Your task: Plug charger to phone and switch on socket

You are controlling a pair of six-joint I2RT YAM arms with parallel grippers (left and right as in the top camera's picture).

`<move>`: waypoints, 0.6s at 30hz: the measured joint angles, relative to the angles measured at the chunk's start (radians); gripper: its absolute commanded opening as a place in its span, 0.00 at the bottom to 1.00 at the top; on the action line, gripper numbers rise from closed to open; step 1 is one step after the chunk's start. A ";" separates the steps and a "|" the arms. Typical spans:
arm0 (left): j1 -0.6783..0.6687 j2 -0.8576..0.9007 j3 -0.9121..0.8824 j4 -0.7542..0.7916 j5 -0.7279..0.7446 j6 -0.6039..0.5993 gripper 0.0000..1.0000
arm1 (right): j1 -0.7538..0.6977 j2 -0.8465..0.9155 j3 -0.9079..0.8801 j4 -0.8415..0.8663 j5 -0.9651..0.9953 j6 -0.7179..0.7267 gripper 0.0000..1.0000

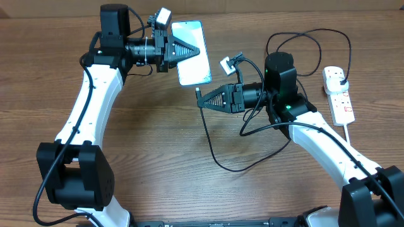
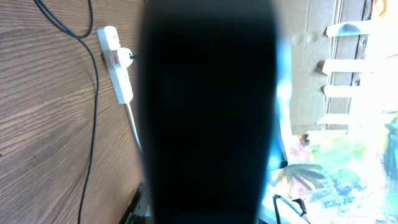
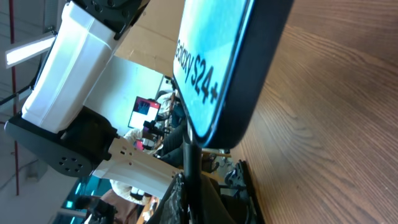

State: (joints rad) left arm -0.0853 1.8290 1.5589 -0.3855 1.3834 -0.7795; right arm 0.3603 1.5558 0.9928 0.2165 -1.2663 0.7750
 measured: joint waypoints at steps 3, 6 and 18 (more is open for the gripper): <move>-0.006 0.000 0.000 0.000 0.000 0.000 0.04 | 0.000 0.000 0.000 0.009 0.008 0.003 0.04; -0.012 0.000 0.000 0.000 0.000 0.000 0.04 | 0.000 0.000 0.000 0.013 0.016 0.007 0.04; -0.020 0.000 0.000 0.001 -0.001 -0.004 0.04 | 0.000 0.000 0.000 0.024 0.018 0.011 0.04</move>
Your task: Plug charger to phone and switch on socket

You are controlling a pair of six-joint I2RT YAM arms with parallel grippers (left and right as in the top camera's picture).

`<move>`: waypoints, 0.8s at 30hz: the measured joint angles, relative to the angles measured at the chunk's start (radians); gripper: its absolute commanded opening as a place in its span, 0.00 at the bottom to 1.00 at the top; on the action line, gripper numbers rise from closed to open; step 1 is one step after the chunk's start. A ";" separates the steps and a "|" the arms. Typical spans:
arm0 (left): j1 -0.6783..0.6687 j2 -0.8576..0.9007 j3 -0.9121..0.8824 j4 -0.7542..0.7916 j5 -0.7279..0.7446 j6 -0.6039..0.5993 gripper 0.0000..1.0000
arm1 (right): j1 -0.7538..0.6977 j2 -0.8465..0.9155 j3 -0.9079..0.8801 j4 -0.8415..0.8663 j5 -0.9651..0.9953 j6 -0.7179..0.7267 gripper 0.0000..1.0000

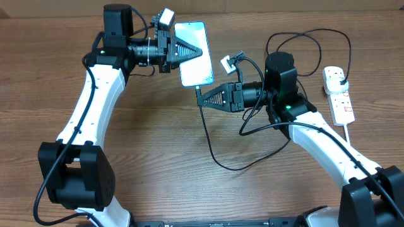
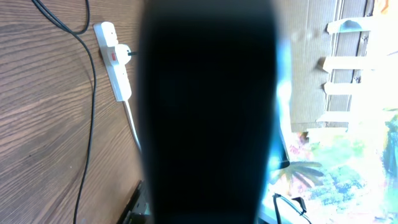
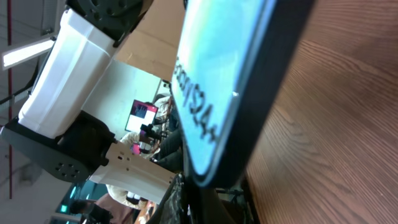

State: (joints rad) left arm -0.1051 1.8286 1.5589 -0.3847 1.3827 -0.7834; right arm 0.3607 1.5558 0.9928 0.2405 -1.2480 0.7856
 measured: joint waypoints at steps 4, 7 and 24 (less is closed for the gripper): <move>0.000 0.000 0.000 0.000 0.000 0.000 0.04 | -0.001 0.000 0.000 0.026 -0.002 0.012 0.04; 0.000 0.000 0.000 0.001 -0.002 0.000 0.04 | -0.006 0.000 0.000 0.028 -0.006 0.023 0.04; 0.000 0.000 0.000 0.023 -0.013 -0.008 0.04 | -0.027 0.000 0.000 0.012 -0.010 0.045 0.04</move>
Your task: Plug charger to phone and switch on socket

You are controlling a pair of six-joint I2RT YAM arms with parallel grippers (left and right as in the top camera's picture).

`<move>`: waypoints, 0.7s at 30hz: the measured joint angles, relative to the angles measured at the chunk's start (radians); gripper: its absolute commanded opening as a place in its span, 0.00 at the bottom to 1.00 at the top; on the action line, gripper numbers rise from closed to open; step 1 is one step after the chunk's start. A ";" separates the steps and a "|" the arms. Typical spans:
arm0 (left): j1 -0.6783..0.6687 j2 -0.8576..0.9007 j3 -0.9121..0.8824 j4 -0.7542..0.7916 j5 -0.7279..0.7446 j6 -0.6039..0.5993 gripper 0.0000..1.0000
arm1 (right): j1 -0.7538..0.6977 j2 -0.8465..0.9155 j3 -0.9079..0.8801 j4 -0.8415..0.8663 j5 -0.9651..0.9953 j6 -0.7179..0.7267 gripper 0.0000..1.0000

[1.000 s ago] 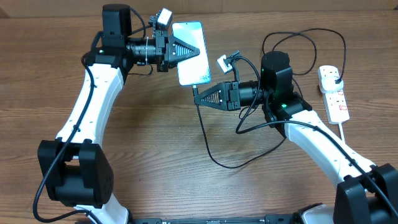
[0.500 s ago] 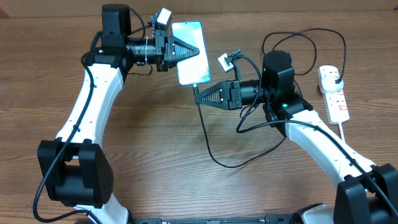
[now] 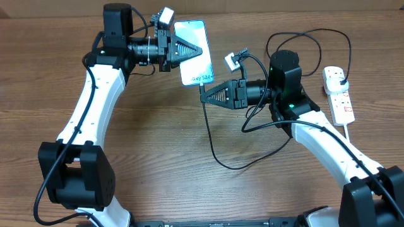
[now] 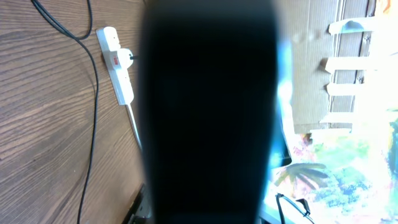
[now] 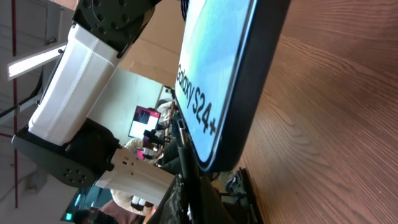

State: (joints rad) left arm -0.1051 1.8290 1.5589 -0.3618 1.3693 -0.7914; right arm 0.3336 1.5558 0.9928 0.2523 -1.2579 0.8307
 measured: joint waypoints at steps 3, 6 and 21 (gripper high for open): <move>0.000 0.000 0.000 0.000 -0.005 -0.018 0.04 | 0.000 0.000 0.000 0.002 -0.002 0.001 0.04; 0.000 0.000 0.000 0.001 -0.013 -0.027 0.04 | 0.000 0.000 0.000 0.001 -0.003 0.003 0.04; 0.000 0.000 0.000 0.002 -0.032 -0.049 0.04 | 0.000 0.000 0.000 0.002 -0.002 0.005 0.04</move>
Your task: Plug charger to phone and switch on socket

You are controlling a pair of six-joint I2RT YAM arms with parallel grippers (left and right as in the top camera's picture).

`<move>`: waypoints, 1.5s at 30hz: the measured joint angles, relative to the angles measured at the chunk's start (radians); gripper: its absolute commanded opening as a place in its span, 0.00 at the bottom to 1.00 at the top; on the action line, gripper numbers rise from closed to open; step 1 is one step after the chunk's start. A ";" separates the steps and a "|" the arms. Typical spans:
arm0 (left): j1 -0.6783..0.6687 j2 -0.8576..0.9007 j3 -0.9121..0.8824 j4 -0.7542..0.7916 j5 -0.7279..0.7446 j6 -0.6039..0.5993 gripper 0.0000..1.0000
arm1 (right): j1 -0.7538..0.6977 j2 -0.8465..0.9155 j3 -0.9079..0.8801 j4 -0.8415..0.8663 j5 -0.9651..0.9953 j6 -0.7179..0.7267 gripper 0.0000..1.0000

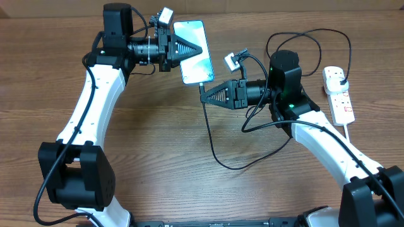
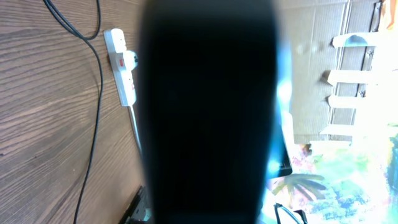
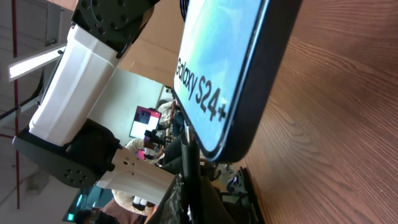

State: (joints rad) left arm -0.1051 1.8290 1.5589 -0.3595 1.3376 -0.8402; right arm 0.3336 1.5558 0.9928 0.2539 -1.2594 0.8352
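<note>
The phone [image 1: 197,66], screen lit and reading "Galaxy S24+" [image 3: 224,68], is held above the table with my left gripper [image 1: 192,49] shut on it. Its dark back [image 2: 208,112] fills the left wrist view and hides those fingers. My right gripper [image 1: 205,96] is shut on the black charger plug [image 3: 188,158]. The plug's tip points up at the phone's bottom edge; whether it is in the port cannot be told. The white socket strip [image 1: 338,94] lies at the far right with the charger's mains plug in it.
The black charger cable [image 1: 214,151] loops across the wooden table [image 1: 145,157] between the arms and curls behind the right arm to the strip. The strip [image 2: 121,74] has a red switch. A cardboard wall stands beyond the table's far edge.
The phone has tilted and shifted a little. In the right wrist view its bottom edge now sits nearer, right over the plug tip. Both grippers keep their holds.
At first the phone was held a little away from the plug, up and to the left of my right gripper. Then the phone was closer, with its bottom edge over the plug. Later the right gripper stood slightly higher, and now plug tip and bottom edge meet.
</note>
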 measured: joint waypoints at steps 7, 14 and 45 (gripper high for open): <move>0.000 0.000 0.000 0.000 -0.002 -0.030 0.04 | 0.000 0.000 0.000 0.000 0.003 0.002 0.04; 0.000 0.000 0.000 0.000 -0.004 -0.052 0.04 | 0.000 0.000 0.000 0.000 0.007 0.002 0.04; -0.018 0.000 0.000 0.002 -0.014 -0.042 0.04 | 0.001 0.000 0.000 -0.003 0.000 0.003 0.04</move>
State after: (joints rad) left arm -0.1230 1.8290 1.5589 -0.3580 1.3239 -0.8825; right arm 0.3344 1.5558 0.9928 0.2508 -1.2598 0.8379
